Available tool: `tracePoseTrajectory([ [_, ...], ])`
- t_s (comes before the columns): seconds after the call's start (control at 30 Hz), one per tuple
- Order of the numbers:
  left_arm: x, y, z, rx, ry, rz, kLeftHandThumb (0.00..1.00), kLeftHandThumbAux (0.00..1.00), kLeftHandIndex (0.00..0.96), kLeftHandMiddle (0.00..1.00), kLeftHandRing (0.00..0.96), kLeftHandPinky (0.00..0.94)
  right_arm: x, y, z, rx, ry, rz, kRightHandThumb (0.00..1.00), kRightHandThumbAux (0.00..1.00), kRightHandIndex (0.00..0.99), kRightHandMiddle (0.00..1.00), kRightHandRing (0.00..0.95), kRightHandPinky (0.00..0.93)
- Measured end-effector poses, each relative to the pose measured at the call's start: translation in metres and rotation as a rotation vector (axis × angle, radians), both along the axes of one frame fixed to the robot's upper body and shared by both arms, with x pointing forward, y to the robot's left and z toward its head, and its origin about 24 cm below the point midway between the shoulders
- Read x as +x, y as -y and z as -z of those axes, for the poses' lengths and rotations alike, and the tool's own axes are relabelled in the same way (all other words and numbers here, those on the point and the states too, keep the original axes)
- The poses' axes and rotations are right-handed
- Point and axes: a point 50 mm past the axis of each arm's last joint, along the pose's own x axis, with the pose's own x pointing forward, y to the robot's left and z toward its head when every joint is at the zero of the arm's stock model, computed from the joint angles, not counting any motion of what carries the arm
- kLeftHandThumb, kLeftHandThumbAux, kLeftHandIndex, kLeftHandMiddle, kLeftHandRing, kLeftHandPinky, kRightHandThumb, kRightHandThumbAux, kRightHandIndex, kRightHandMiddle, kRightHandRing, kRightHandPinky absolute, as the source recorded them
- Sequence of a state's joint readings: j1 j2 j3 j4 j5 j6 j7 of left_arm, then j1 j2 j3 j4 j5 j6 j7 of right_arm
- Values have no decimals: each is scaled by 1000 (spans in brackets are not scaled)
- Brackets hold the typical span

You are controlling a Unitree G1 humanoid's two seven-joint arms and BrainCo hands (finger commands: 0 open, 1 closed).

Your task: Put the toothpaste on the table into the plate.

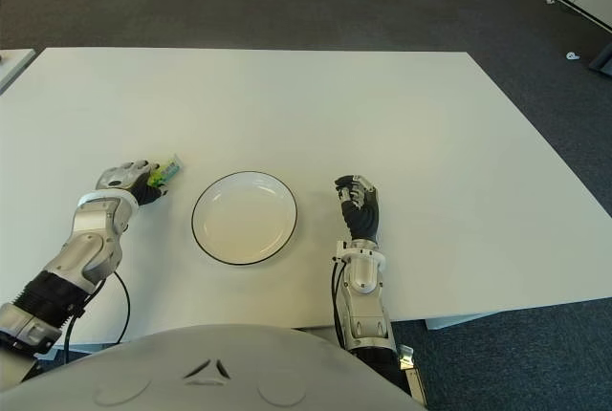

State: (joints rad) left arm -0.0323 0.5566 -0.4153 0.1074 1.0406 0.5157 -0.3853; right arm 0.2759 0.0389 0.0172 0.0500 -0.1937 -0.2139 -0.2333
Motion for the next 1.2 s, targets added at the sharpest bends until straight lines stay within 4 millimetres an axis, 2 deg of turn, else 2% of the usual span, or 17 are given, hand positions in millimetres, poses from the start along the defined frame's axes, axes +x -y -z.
tracePoseTrajectory([
  [0.1, 0, 0, 0, 1, 7, -1, 526, 375, 5, 10, 0, 38, 0, 0, 0, 0, -3, 1, 703, 735, 425, 457, 429, 416],
  [0.2, 0, -1, 2, 0, 30, 2, 604, 421, 236, 183, 158, 198, 0, 0, -1, 0, -1, 0, 702, 735, 425, 457, 431, 418],
  [0.23, -2, -1, 3, -4, 43, 4, 646, 516, 307, 268, 246, 279, 0, 0, -1, 0, 0, 0, 702, 734, 425, 457, 431, 419],
  [0.3, -4, -3, 4, -12, 79, 9, 684, 599, 369, 366, 344, 372, 0, 0, -1, -1, 0, 0, 702, 734, 425, 459, 433, 421],
  [0.4, -6, -5, 5, -33, 121, 18, 712, 657, 414, 477, 450, 469, 0, 0, -1, -2, 0, 0, 702, 734, 425, 461, 435, 423],
  [0.43, -7, -6, 5, -42, 130, 22, 717, 668, 422, 527, 512, 519, 0, 0, -1, -2, 0, 0, 702, 734, 425, 462, 436, 424],
  [0.53, -7, -6, 5, -67, 153, 32, 723, 683, 433, 608, 609, 601, 0, 0, -1, -3, 0, -1, 702, 734, 425, 462, 436, 419],
  [0.73, -6, -9, 4, -105, 186, 26, 723, 694, 438, 687, 686, 679, 0, 0, -1, -2, 0, -2, 701, 735, 425, 460, 431, 413],
  [1.2, -6, -10, -1, -149, 179, -24, 721, 699, 440, 750, 740, 752, 0, 1, -2, -3, 2, -4, 703, 734, 425, 450, 428, 416],
])
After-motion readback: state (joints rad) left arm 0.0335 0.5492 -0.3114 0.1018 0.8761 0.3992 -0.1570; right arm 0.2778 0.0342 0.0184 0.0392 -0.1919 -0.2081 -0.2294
